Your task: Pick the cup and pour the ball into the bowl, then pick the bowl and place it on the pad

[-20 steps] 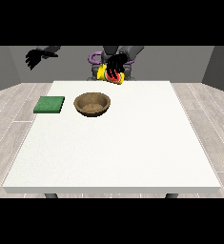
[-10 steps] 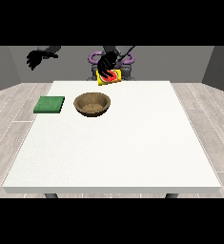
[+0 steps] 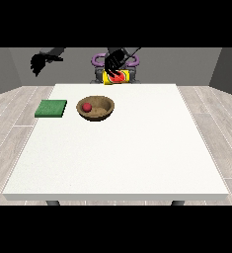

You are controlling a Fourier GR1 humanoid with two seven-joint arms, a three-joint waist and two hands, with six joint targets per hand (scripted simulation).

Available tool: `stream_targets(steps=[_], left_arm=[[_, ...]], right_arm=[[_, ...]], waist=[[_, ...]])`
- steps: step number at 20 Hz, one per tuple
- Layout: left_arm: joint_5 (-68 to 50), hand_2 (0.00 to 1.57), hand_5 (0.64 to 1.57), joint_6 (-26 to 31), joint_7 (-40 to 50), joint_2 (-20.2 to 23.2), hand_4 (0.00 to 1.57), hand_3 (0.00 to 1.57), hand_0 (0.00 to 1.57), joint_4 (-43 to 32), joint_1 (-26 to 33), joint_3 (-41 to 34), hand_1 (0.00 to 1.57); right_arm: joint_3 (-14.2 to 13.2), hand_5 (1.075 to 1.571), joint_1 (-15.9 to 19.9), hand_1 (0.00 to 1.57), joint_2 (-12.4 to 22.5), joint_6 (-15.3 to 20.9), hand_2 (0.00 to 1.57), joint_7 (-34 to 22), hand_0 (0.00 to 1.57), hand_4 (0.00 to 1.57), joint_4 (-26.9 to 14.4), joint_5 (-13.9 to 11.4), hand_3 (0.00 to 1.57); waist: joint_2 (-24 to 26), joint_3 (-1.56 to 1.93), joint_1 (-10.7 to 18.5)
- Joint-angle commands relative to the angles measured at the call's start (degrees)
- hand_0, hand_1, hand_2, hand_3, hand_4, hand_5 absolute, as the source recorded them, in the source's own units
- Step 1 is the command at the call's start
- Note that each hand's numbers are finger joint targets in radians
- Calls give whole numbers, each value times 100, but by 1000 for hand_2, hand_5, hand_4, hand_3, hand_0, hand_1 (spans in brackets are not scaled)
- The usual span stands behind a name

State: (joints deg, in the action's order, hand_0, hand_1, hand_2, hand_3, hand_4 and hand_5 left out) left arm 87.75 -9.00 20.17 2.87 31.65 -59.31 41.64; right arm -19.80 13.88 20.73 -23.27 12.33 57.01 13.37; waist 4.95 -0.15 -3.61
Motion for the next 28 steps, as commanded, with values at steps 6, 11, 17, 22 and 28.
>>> stream_targets(steps=[6, 11, 17, 22, 28], left_arm=[[-2875, 1257, 1300, -1865, -111, -145, 1391, 941, 1023, 1209, 1071, -2686, 1023], [-5285, 0, 1541, -2280, -770, -282, 0, 0, 0, 2181, 1931, -3315, 0], [-7551, 0, 1564, -1467, -2503, -286, 0, 0, 0, 3304, 2738, -3197, 0], [-7965, 0, 1564, -561, -3566, -133, 0, 0, 0, 3398, 3202, -3350, 0], [-8192, 0, 1564, 24, -3754, 72, 0, 0, 0, 3849, 3758, -3410, 0]], right_arm=[[-38, 1567, -41, 0, -324, 604, 0, -39, 0, 251, 165, -69, 0], [175, 1568, 388, 0, -681, 670, 0, 70, 0, 331, 346, -66, 0], [290, 1571, 704, 0, -1238, 1694, 0, 94, 0, 201, 432, -387, 0], [278, 1570, 1004, 0, -1586, 2448, 0, 132, 0, 319, 321, -520, 0], [-46, 1567, 1236, 0, -1237, 2265, 0, 751, 0, 285, -774, -338, 0]], waist=[[-342, -76, 721], [-1132, -128, 357], [-1434, -34, 890], [-1568, 9, 1318], [-1614, 17, 1450]])
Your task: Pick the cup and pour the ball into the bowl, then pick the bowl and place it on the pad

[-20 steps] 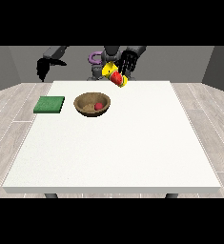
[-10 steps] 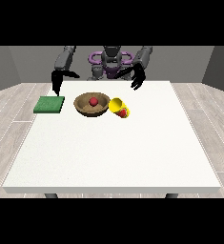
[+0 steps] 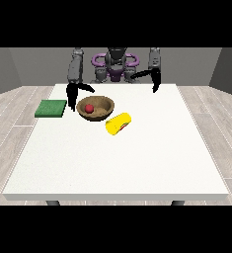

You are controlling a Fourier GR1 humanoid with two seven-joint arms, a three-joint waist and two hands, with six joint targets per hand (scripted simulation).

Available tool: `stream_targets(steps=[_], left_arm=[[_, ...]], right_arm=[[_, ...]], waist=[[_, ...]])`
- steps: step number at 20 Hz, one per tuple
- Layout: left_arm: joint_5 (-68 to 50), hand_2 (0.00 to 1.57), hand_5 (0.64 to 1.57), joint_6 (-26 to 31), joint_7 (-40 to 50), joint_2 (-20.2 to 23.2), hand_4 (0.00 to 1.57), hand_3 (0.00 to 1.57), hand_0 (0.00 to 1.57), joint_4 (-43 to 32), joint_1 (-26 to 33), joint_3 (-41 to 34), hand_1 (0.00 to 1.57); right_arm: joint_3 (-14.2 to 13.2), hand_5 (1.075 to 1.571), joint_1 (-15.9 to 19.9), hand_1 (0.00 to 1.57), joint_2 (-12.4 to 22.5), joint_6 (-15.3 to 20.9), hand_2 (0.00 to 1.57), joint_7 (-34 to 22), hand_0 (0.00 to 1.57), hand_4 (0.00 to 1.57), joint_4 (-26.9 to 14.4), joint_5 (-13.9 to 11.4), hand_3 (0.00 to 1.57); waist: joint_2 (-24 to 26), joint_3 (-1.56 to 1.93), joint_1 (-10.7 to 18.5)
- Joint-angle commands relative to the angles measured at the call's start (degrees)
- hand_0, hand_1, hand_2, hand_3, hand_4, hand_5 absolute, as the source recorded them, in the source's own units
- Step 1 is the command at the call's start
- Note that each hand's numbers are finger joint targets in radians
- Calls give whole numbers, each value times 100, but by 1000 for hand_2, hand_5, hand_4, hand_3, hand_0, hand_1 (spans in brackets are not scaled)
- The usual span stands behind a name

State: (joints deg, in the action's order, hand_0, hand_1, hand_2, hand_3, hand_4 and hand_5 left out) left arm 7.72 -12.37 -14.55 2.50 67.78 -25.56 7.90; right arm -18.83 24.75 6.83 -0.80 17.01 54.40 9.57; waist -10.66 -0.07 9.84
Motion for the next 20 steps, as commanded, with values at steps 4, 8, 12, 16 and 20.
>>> stream_targets(steps=[4, 8, 12, 16, 20], left_arm=[[-304, 0, 1564, 560, 476, 363, 0, 0, 0, 564, -258, -343, 0], [-182, 0, 1565, 487, 181, 331, 0, 0, 0, 639, 75, -391, 0], [-327, 0, 1566, 732, 103, 603, 0, 0, 0, 630, -34, -699, 0], [-316, 0, 1566, 963, 490, 685, 0, 0, 0, 1265, -70, -532, 0], [-294, 0, 1571, 770, 406, 516, 80, 0, 0, 1267, -96, -493, 0]], right_arm=[[-209, 1566, 614, 0, 274, 81, 0, 423, 0, 244, -1105, 91, 0], [-133, 1562, 838, 0, 147, 90, 0, 723, 0, 201, -1593, 141, 0], [-61, 1563, 1023, 0, 371, -101, 0, 789, 0, 100, -1828, 89, 0], [-313, 1565, 1255, 0, 345, 72, 0, 1147, 0, 139, -2281, 254, 0], [-329, 1512, 592, 1453, 172, 899, 1571, 792, 1453, 468, -2604, 42, 0]], waist=[[-142, 12, 97], [-171, 11, -27], [-337, 10, -101], [-543, 12, 269], [-751, 8, 201]])
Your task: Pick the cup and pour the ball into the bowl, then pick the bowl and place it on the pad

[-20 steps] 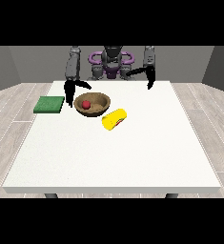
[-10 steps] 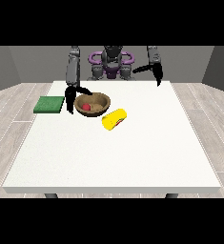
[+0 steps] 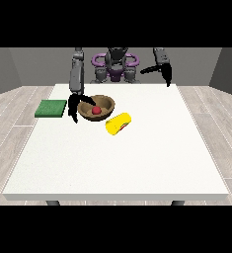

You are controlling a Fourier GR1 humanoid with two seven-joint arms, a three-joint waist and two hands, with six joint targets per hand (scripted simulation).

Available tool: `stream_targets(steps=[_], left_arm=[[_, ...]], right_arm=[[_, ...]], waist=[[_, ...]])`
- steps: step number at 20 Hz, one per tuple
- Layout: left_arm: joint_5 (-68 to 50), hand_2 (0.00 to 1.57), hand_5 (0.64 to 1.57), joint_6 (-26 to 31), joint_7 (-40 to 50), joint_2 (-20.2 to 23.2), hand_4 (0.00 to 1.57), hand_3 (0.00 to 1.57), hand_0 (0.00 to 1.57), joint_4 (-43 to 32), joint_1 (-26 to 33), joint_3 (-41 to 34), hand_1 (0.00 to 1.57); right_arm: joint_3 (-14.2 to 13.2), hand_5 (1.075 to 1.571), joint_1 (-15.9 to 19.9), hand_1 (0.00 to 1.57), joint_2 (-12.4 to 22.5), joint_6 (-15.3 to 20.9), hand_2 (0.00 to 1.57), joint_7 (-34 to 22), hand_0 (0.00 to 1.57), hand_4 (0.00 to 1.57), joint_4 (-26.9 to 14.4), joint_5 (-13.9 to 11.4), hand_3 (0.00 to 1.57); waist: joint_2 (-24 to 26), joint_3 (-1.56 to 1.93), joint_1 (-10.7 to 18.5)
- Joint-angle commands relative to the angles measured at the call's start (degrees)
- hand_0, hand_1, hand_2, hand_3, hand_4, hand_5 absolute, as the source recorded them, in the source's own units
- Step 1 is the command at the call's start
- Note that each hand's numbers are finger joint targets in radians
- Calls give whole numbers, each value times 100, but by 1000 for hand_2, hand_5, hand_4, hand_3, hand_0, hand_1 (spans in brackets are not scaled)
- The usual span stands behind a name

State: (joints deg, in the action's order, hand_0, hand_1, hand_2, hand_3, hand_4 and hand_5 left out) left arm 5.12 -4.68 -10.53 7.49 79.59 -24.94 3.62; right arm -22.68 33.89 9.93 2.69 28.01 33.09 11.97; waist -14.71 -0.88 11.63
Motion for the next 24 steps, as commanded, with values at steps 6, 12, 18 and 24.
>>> stream_targets(steps=[6, 12, 18, 24], left_arm=[[-27, 0, 1531, 173, 34, -108, 655, 0, 0, 170, -161, 202, 0], [-338, 0, 1423, 389, -135, 4, 955, 0, 0, -676, 204, -185, 0], [-472, 0, 1411, 307, -252, 274, 998, 0, 0, -1292, 646, -739, 0], [-489, 0, 1410, 442, -408, 352, 999, 0, 0, -1252, 1054, -811, 0]], right_arm=[[733, 1558, -524, 1571, 478, 2039, 1571, -599, 1571, 938, -573, -1441, 1562], [1234, 1567, 23, 1571, 206, 2714, 1571, -2395, 1571, 862, -351, -1838, 1047], [1582, 1565, 500, 1571, 782, 1774, 1571, -3704, 1571, 806, -76, -1999, 889], [1456, 1570, 299, 1571, 915, 1462, 1571, -4098, 1571, 787, 332, -1826, 750]], waist=[[-353, 67, 551], [861, 63, 254], [1706, 78, -700], [1798, 87, -879]])
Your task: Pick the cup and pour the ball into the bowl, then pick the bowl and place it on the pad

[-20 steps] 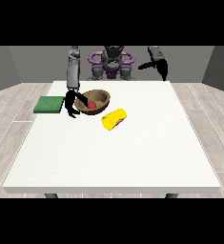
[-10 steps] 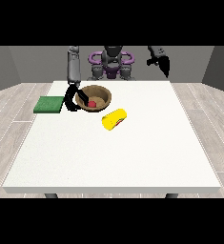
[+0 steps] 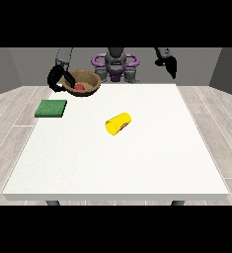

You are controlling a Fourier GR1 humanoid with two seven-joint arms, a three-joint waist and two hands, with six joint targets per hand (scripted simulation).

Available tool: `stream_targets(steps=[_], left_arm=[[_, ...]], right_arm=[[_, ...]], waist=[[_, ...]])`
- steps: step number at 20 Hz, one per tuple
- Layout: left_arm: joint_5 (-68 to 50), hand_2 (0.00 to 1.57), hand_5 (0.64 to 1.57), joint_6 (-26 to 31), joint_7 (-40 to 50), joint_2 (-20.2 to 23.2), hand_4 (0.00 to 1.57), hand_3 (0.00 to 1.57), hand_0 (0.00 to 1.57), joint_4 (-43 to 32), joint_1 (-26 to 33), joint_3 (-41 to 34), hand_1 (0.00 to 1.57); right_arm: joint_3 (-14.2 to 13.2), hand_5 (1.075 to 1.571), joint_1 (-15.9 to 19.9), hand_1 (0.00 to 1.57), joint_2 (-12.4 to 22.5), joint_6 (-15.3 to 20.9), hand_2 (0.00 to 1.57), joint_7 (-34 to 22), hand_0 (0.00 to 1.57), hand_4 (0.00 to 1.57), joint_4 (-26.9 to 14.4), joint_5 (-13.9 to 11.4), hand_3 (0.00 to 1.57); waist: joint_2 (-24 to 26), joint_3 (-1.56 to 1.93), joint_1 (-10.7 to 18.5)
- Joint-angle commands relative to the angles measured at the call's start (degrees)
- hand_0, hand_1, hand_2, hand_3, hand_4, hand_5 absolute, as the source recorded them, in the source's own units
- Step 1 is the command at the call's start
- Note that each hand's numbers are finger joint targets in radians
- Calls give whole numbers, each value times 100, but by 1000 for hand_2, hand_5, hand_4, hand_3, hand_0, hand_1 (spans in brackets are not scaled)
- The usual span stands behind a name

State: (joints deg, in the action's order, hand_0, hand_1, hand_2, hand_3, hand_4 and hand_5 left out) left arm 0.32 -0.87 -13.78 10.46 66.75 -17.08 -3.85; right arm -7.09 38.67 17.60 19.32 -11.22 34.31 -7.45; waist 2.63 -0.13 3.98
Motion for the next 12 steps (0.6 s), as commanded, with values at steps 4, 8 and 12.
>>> stream_targets(steps=[4, 8, 12], left_arm=[[-48, 0, 1431, -40, -287, 111, 1024, 0, 0, -131, 234, -292, 0], [-134, 0, 1463, 107, -407, 73, 1155, 0, 0, -68, 172, -325, 0], [-946, 0, 1525, 965, -122, 1187, 1311, 0, 0, 111, -229, -1204, 0]], right_arm=[[-135, 1570, -565, 1571, 296, -696, 1571, 87, 1571, 787, 501, 257, 750], [-322, 1570, -607, 1571, 694, -838, 1571, 172, 1571, 788, 669, 266, 677], [-594, 1571, -878, 1571, 1252, -1062, 1571, 744, 1571, 911, 396, 349, 0]], waist=[[-34, 13, -416], [-359, 13, -247], [-615, 16, -40]])
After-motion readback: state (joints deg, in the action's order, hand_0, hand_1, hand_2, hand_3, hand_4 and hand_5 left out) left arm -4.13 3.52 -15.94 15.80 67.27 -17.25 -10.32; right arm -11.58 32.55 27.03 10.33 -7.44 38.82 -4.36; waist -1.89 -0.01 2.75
